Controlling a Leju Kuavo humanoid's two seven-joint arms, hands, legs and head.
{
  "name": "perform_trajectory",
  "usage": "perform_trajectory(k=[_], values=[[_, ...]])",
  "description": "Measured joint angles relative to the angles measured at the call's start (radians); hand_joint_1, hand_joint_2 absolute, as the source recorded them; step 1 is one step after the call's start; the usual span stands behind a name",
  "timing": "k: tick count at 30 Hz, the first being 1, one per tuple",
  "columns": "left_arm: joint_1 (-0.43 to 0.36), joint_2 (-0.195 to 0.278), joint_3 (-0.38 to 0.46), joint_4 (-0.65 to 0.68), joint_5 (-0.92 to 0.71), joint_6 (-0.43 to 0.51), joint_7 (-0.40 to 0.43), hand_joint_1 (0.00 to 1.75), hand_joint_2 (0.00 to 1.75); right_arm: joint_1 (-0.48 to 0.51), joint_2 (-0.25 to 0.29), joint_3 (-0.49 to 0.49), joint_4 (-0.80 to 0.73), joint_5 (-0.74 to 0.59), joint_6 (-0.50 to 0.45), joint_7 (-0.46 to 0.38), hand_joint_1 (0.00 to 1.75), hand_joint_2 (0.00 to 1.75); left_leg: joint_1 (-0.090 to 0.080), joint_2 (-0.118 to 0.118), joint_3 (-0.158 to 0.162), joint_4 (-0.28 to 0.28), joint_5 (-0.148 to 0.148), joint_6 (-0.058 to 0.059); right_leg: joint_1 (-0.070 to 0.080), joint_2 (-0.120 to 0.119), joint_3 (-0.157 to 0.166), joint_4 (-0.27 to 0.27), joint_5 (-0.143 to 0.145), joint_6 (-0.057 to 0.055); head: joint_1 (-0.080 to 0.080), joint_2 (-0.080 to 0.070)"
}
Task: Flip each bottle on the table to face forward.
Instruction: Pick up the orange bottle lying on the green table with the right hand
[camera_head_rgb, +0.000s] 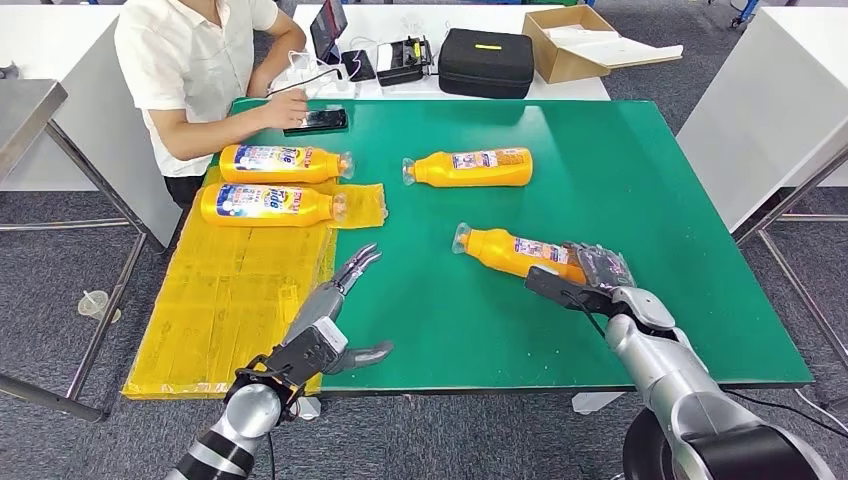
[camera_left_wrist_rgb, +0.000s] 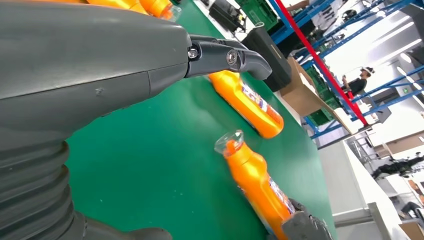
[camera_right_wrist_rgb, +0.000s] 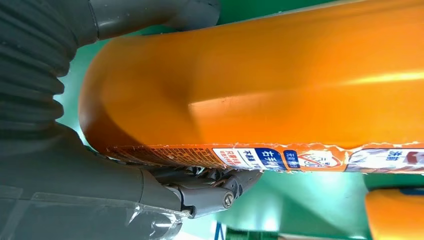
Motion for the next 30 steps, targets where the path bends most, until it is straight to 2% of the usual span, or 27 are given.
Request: perform_trajectory(k=[3, 6, 8, 10, 15, 17, 21, 23, 26, 30], values=[[-0.005, 0.0, -0.004, 0.009, 0.012, -0.001, -0.008, 0.0, 1.75, 0.006, -0.008, -0.028, 0.008, -0.065, 0.011, -0.072, 1.75, 1.75, 0.0, 0.0, 0.0, 0.0, 0.0, 0.0, 0.0, 0.0, 0.001, 0.0, 0.0, 0.0, 0.0, 0.0], [-0.005, -0.002, -0.005, 0.015, 0.051, -0.004, -0.013, 0.0, 1.75, 0.034, -0.01, -0.068, 0.003, -0.194, 0.043, -0.203, 1.75, 1.75, 0.0, 0.0, 0.0, 0.0, 0.0, 0.0, 0.0, 0.0, 0.001, 0.0, 0.0, 0.0, 0.0, 0.0], [-0.001, -0.013, -0.003, 0.02, 0.13, -0.028, -0.005, 0.0, 1.75, 0.066, -0.011, -0.1, -0.024, -0.305, 0.098, -0.287, 1.75, 1.75, 0.0, 0.0, 0.0, 0.0, -0.001, 0.0, 0.0, 0.0, 0.001, 0.0, 0.0, 0.0, 0.0, 0.0], [0.009, -0.035, 0.0, 0.026, 0.241, -0.06, 0.009, 0.0, 1.75, 0.114, -0.011, -0.128, -0.078, -0.397, 0.151, -0.336, 1.75, 1.75, 0.0, 0.0, 0.0, 0.0, -0.002, 0.0, 0.0, 0.0, 0.001, 0.0, 0.0, 0.0, 0.0, 0.0], [0.031, -0.087, 0.001, 0.048, 0.454, -0.107, 0.031, 0.0, 1.75, 0.216, 0.002, -0.158, -0.224, -0.516, 0.199, -0.376, 1.75, 1.75, 0.0, 0.001, -0.001, 0.0, -0.003, -0.001, 0.001, 0.001, 0.0, 0.0, 0.0, 0.0, 0.0, 0.0], [0.034, -0.101, -0.001, 0.061, 0.495, -0.084, 0.012, 0.0, 1.75, 0.255, 0.022, -0.16, -0.299, -0.569, 0.212, -0.388, 1.75, 1.75, 0.0, 0.001, -0.004, -0.001, -0.003, -0.001, 0.001, 0.001, -0.002, 0.0, 0.0, 0.0, 0.0, 0.0], [0.003, -0.105, -0.011, 0.092, 0.327, 0.088, -0.103, 0.0, 1.75, 0.297, 0.089, -0.14, -0.45, -0.636, 0.21, -0.382, 1.75, 1.75, 0.001, 0.003, -0.007, -0.001, -0.001, -0.002, 0.001, 0.001, -0.007, 0.001, 0.001, 0.0, -0.001, 0.0], [-0.016, -0.105, -0.012, 0.105, 0.269, 0.138, -0.136, 0.0, 1.75, 0.298, 0.119, -0.118, -0.502, -0.642, 0.206, -0.377, 1.75, 1.75, 0.001, 0.002, -0.007, -0.001, -0.001, -0.002, 0.001, 0.001, -0.007, 0.002, 0.0, 0.0, 0.0, 0.0], [-0.031, -0.105, -0.005, 0.122, 0.282, 0.119, -0.141, 0.0, 1.75, 0.296, 0.154, -0.086, -0.55, -0.647, 0.202, -0.376, 1.75, 1.75, 0.001, 0.001, -0.008, -0.001, 0.0, -0.002, 0.001, 0.001, -0.007, 0.002, 0.0, 0.0, 0.0, 0.0], [-0.036, -0.112, 0.016, 0.136, 0.353, 0.04, -0.131, 0.0, 1.75, 0.298, 0.196, -0.042, -0.577, -0.647, 0.184, -0.383, 1.75, 1.75, 0.001, 0.001, -0.009, 0.0, -0.001, -0.001, 0.001, 0.001, -0.008, 0.002, 0.0, 0.0, 0.0, 0.0]])
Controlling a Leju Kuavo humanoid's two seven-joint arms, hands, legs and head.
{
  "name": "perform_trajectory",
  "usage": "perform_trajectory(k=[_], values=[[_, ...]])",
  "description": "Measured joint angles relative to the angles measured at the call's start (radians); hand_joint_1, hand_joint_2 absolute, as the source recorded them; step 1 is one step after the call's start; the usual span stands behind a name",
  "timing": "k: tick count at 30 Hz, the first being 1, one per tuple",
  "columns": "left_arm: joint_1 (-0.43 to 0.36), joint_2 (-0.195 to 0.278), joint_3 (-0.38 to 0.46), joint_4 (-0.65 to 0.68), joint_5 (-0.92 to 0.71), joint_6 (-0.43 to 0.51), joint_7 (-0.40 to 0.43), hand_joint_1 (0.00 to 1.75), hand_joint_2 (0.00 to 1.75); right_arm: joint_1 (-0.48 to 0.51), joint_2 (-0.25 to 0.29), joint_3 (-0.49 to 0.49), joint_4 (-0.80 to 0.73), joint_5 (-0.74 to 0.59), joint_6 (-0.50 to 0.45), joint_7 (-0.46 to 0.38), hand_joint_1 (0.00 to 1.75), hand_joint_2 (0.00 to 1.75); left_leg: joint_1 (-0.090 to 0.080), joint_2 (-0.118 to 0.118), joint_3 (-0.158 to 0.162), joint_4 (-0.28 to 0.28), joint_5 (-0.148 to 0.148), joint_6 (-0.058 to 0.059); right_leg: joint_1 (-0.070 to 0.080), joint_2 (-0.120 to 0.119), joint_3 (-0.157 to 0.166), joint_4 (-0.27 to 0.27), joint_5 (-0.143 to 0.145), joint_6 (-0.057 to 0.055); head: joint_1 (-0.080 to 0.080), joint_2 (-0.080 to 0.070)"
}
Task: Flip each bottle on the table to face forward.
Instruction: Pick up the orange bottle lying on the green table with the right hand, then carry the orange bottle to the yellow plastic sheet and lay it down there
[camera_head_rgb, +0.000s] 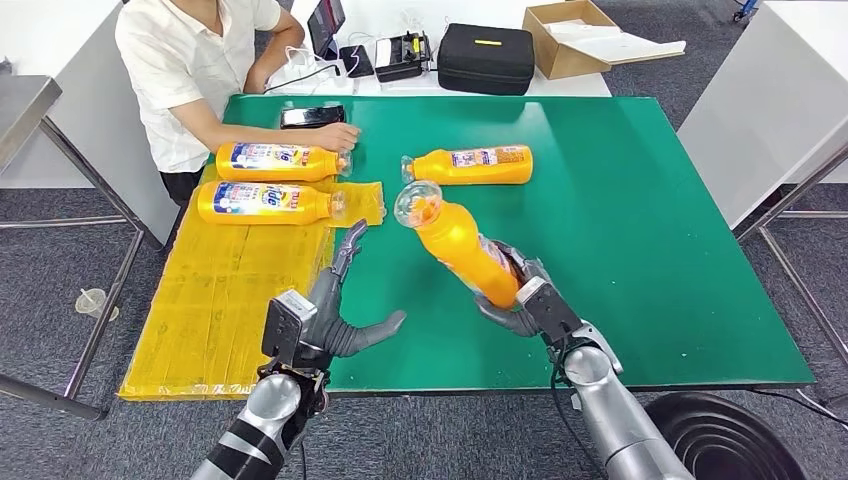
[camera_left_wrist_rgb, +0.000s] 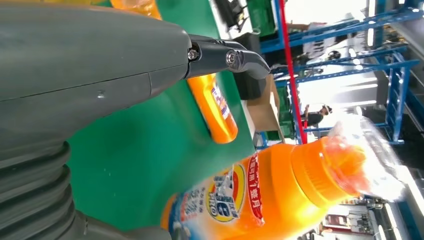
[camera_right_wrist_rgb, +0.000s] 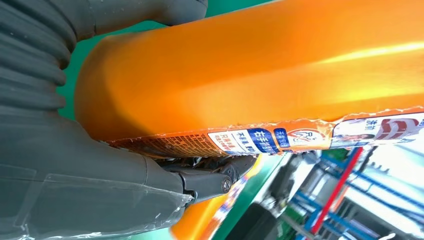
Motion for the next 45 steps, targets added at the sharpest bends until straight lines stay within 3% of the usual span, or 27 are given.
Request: perform_trajectory(k=[5, 15, 23, 36, 37, 38, 39, 41, 42, 43, 45], values=[[-0.005, -0.012, 0.016, 0.015, 0.032, -0.035, 0.008, 0.0, 1.75, 0.005, 0.044, 0.047, -0.014, -0.001, -0.013, -0.004, 1.75, 1.75, 0.0, 0.0, -0.001, 0.0, 0.0, 0.0, 0.0, 0.0, -0.001, 0.0, 0.0, 0.0, 0.0, 0.0], [-0.008, -0.02, 0.033, 0.032, 0.057, -0.048, 0.016, 0.0, 1.75, 0.006, 0.061, 0.068, -0.022, -0.002, -0.015, -0.005, 1.75, 1.75, 0.0, 0.0, -0.001, 0.0, 0.0, 0.0, 0.0, 0.0, -0.001, 0.0, 0.0, 0.0, 0.0, 0.0], [-0.024, -0.044, 0.037, 0.04, 0.243, -0.203, 0.05, 0.0, 1.75, -0.005, 0.097, 0.148, -0.007, -0.014, -0.041, -0.01, 1.75, 1.75, 0.0, 0.0, -0.001, 0.0, 0.0, 0.0, 0.0, 0.0, -0.001, 0.0, 0.0, 0.0, 0.0, 0.0], [-0.057, -0.066, 0.04, 0.062, 0.412, -0.25, 0.115, 0.0, 1.75, -0.057, 0.123, 0.277, 0.086, 0.004, -0.067, -0.031, 1.75, 1.75, 0.0, 0.0, -0.001, 0.0, 0.0, 0.0, 0.0, 0.0, -0.002, 0.0, 0.0, 0.0, 0.0, 0.0], [-0.057, -0.066, 0.041, 0.065, 0.416, -0.25, 0.115, 0.04, 1.75, -0.063, 0.123, 0.281, 0.095, 0.004, -0.067, -0.031, 1.75, 1.75, 0.0, 0.0, -0.001, 0.0, 0.0, 0.0, 0.0, 0.0, -0.002, 0.0, 0.0, 0.0, 0.0, 0.0], [-0.057, -0.066, 0.042, 0.067, 0.415, -0.246, 0.111, 0.31, 1.75, -0.068, 0.123, 0.285, 0.104, 0.004, -0.068, -0.033, 1.75, 1.75, 0.0, 0.0, -0.001, 0.0, 0.0, 0.0, 0.0, 0.0, -0.002, 0.0, 0.0, 0.0, 0.0, 0.0], [-0.058, -0.067, 0.042, 0.068, 0.408, -0.234, 0.106, 0.74, 1.75, -0.073, 0.124, 0.288, 0.112, 0.004, -0.068, -0.034, 1.71, 1.75, 0.0, 0.0, -0.001, 0.0, 0.0, 0.0, 0.0, 0.0, -0.002, 0.0, 0.0, 0.0, 0.0, 0.0], [-0.061, -0.067, 0.038, 0.069, 0.373, -0.188, 0.094, 1.58, 1.75, -0.079, 0.126, 0.294, 0.125, 0.006, -0.073, -0.035, 1.16, 1.75, 0.0, 0.0, -0.001, 0.0, 0.0, 0.0, 0.0, 0.0, -0.002, 0.0, 0.0, 0.0, 0.0, 0.0], [-0.064, -0.068, 0.033, 0.07, 0.35, -0.157, 0.089, 1.75, 1.75, -0.081, 0.128, 0.297, 0.131, 0.008, -0.078, -0.034, 0.72, 1.75, 0.0, 0.0, -0.001, 0.0, 0.0, 0.0, 0.0, 0.0, -0.002, 0.0, 0.0, 0.0, 0.0, 0.0], [-0.068, -0.069, 0.029, 0.073, 0.333, -0.133, 0.086, 1.75, 1.75, -0.082, 0.13, 0.299, 0.134, 0.01, -0.083, -0.033, 0.32, 1.75, 0.0, 0.0, -0.001, 0.0, 0.0, 0.0, 0.0, 0.0, -0.002, 0.0, 0.0, 0.0, 0.0, 0.0], [-0.075, -0.074, 0.024, 0.079, 0.324, -0.112, 0.081, 1.75, 1.75, -0.084, 0.132, 0.306, 0.138, 0.014, -0.09, -0.029, 0.0, 1.75, 0.0, 0.0, -0.002, 0.0, 0.0, 0.0, 0.0, 0.0, -0.002, 0.0, 0.0, 0.0, 0.0, 0.0]])
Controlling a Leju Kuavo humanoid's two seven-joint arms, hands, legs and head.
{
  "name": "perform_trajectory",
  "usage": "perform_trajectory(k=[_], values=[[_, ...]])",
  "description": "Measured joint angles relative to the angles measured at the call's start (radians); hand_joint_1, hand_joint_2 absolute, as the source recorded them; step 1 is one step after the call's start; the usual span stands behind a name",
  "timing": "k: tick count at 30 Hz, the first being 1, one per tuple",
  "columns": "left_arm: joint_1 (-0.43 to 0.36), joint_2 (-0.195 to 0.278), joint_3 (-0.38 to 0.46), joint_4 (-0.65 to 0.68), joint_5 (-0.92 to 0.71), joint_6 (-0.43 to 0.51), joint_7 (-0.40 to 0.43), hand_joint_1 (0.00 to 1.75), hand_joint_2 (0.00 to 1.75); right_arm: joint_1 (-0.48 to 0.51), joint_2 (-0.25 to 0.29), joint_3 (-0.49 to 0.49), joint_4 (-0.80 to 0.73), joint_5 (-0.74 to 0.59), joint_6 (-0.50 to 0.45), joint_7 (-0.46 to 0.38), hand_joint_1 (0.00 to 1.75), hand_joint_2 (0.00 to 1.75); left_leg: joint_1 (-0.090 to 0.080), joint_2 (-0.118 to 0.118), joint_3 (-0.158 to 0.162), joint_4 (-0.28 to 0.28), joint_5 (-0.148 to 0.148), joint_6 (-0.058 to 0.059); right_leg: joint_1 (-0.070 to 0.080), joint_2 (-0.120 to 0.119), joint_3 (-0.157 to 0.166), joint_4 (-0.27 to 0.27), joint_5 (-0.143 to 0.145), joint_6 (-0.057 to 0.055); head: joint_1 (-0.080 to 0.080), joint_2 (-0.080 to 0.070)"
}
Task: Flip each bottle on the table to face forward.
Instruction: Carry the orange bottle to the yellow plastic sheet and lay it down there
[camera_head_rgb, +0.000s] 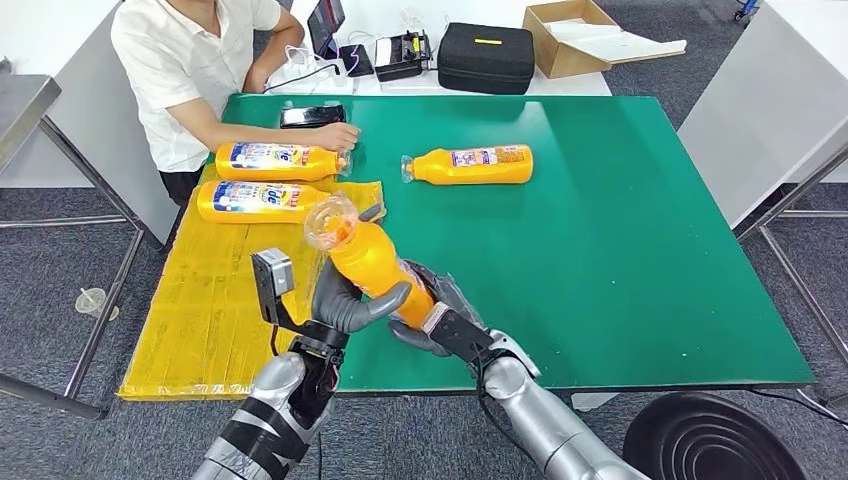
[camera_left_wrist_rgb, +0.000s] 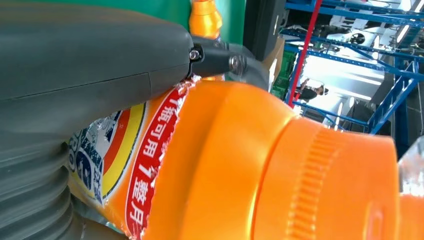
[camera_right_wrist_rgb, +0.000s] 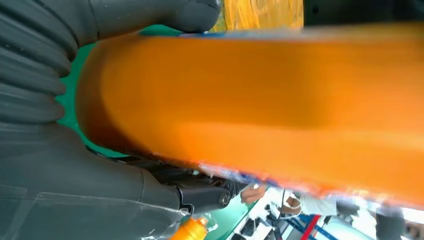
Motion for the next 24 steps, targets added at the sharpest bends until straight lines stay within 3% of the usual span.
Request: perform_trajectory(k=[3, 7, 11, 17, 21, 24], values=[[-0.007, -0.005, 0.0, 0.009, 0.03, -0.013, 0.0, 1.75, 1.75, 0.0, 0.005, 0.007, 0.002, -0.003, -0.018, 0.005, 0.0, 1.75, 0.0, 0.0, 0.0, 0.0, 0.0, 0.0, 0.0, 0.0, 0.0, 0.0, 0.0, 0.0, 0.0, 0.0], [-0.007, -0.005, 0.002, 0.011, 0.076, -0.042, 0.005, 1.75, 1.75, 0.007, 0.012, 0.007, 0.003, -0.015, -0.07, 0.011, 0.0, 0.0, 0.0, 0.0, 0.0, 0.0, 0.0, 0.0, 0.0, 0.0, 0.0, 0.0, 0.0, 0.0, 0.0, 0.0], [-0.001, -0.005, 0.004, 0.003, 0.075, -0.015, -0.004, 1.75, 1.75, 0.022, 0.018, -0.004, 0.008, -0.037, -0.12, 0.017, 0.0, 0.0, 0.0, 0.0, 0.0, 0.0, 0.0, 0.0, 0.0, 0.0, 0.0, 0.0, 0.0, 0.0, 0.0, 0.0], [0.027, 0.015, 0.017, -0.075, -0.048, 0.16, -0.053, 1.75, 1.75, 0.082, 0.039, -0.128, 0.029, -0.124, -0.311, -0.003, 0.0, 0.0, 0.0, 0.0, -0.001, 0.0, 0.0, 0.0, 0.0, 0.0, 0.0, 0.0, 0.0, 0.0, 0.0, 0.0], [0.031, 0.074, 0.019, -0.103, -0.353, 0.383, -0.071, 1.75, 1.75, 0.126, 0.041, -0.249, 0.03, -0.134, -0.417, -0.041, 0.0, 0.0, 0.0, 0.0, -0.001, 0.0, 0.0, 0.0, 0.0, 0.0, 0.0, 0.0, 0.0, 0.0, 0.0, 0.0], [0.026, 0.128, 0.025, -0.091, -0.65, 0.532, -0.027, 1.75, 1.75, 0.158, 0.04, -0.338, 0.006, -0.093, -0.494, -0.063, 0.0, 0.0, 0.0, 0.0, 0.0, 0.0, 0.0, 0.0, 0.0, 0.0, 0.0, 0.0, 0.0, 0.0, 0.0, 0.0]])
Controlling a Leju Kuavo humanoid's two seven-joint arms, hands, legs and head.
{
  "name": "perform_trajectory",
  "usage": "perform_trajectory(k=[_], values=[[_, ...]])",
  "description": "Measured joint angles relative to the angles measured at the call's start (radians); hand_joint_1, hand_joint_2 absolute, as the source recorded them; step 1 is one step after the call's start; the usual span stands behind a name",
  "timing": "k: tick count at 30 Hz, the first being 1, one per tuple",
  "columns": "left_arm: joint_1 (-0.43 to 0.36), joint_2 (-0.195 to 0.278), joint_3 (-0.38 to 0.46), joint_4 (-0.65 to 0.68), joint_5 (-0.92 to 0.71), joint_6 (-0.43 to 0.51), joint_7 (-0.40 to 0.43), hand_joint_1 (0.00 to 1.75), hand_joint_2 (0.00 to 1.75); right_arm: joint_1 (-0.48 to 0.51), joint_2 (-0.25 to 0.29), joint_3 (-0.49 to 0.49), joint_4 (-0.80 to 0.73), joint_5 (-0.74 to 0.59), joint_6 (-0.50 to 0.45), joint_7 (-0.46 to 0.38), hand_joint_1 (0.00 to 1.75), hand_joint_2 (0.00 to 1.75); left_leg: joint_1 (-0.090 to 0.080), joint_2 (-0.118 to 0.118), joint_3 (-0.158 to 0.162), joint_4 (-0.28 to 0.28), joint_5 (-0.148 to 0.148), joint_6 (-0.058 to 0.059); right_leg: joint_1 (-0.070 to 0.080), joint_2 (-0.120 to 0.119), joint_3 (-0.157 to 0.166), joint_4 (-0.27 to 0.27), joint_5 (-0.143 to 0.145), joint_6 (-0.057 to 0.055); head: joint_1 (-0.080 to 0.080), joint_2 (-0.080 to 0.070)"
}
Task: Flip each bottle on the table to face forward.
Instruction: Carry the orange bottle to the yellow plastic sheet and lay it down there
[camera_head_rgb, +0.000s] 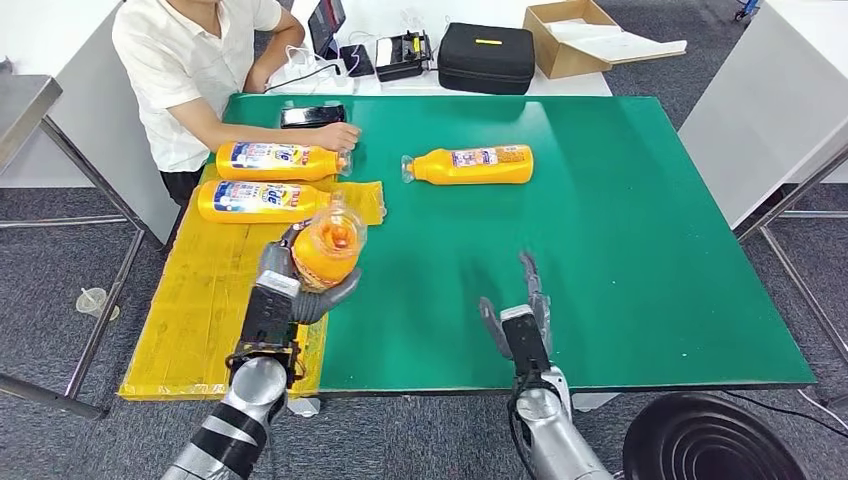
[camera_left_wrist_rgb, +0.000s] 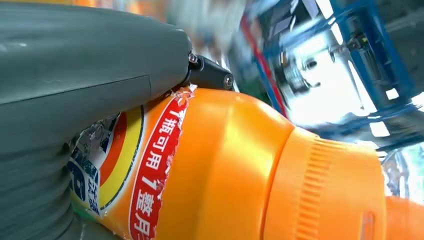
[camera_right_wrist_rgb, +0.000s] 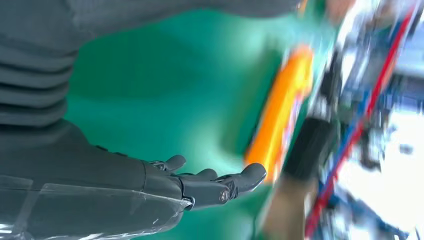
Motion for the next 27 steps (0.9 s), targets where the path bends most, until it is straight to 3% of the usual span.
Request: perform_trajectory(k=[2, 6, 10, 16, 17, 18, 21, 22, 27], values=[[-0.004, 0.034, 0.013, 0.019, -0.181, 0.053, 0.046, 1.75, 1.75, 0.014, 0.0, -0.059, -0.022, 0.038, -0.046, -0.012, 0.0, 0.0, 0.0, 0.0, 0.0, 0.0, 0.0, 0.0, 0.0, 0.0, 0.0, 0.0, 0.0, 0.0, 0.0, 0.0], [-0.007, 0.092, 0.042, 0.049, -0.444, 0.067, 0.129, 1.75, 1.75, 0.035, 0.0, -0.155, -0.062, 0.102, -0.111, -0.025, 0.0, 0.0, 0.0, 0.001, 0.0, 0.0, 0.0, 0.0, 0.0, 0.0, 0.0, 0.0, 0.0, 0.0, 0.0, 0.0], [-0.015, 0.141, 0.064, 0.078, -0.575, 0.044, 0.177, 1.75, 1.75, 0.049, 0.003, -0.216, -0.089, 0.135, -0.158, -0.028, 0.0, 0.0, 0.0, 0.0, 0.0, 0.0, 0.0, 0.0, 0.0, 0.0, 0.0, 0.0, 0.0, 0.0, 0.0, 0.0], [-0.118, 0.198, 0.054, 0.199, -0.793, -0.133, 0.239, 1.75, 1.75, 0.055, 0.006, -0.249, -0.105, 0.115, -0.213, -0.028, 0.0, 0.0, 0.0, 0.0, 0.0, 0.0, 0.001, 0.0, 0.0, 0.0, -0.001, 0.0, 0.0, 0.0, 0.0, 0.0], [-0.146, 0.201, 0.05, 0.234, -0.808, -0.168, 0.239, 1.68, 1.75, 0.056, 0.006, -0.249, -0.107, 0.099, -0.213, -0.028, 0.0, 0.0, 0.0, 0.001, 0.0, 0.0, 0.002, 0.0, 0.0, 0.0, -0.001, 0.0, 0.001, 0.0, 0.0, 0.0], [-0.176, 0.203, 0.045, 0.271, -0.816, -0.202, 0.237, 1.47, 1.75, 0.057, 0.006, -0.249, -0.108, 0.086, -0.213, -0.028, 0.0, 0.0, 0.0, 0.001, 0.0, 0.0, 0.002, -0.001, 0.0, 0.0, -0.001, 0.0, 0.001, 0.0, 0.0, 0.0], [-0.256, 0.201, 0.027, 0.38, -0.824, -0.28, 0.225, 0.7, 1.75, 0.055, 0.007, -0.242, -0.109, 0.061, -0.213, -0.029, 0.0, 0.0, 0.0, 0.001, 0.0, 0.0, 0.002, -0.001, 0.0, 0.0, 0.0, 0.0, 0.001, 0.0, 0.0, 0.0], [-0.278, 0.199, 0.022, 0.415, -0.822, -0.298, 0.217, 0.62, 1.75, 0.054, 0.008, -0.237, -0.109, 0.054, -0.214, -0.029, 0.0, 0.0, 0.0, 0.001, 0.0, 0.0, 0.002, -0.001, 0.0, 0.0, 0.0, 0.0, 0.001, 0.0, 0.0, 0.0], [-0.349, 0.178, 0.003, 0.549, -0.793, -0.353, 0.165, 0.55, 1.75, 0.035, 0.008, -0.203, -0.105, 0.025, -0.215, -0.029, 0.0, 0.0, 0.0, 0.0, 0.0, 0.0, 0.002, -0.001, 0.0, 0.0, 0.0, 0.0, 0.001, 0.0, 0.0, 0.0]])
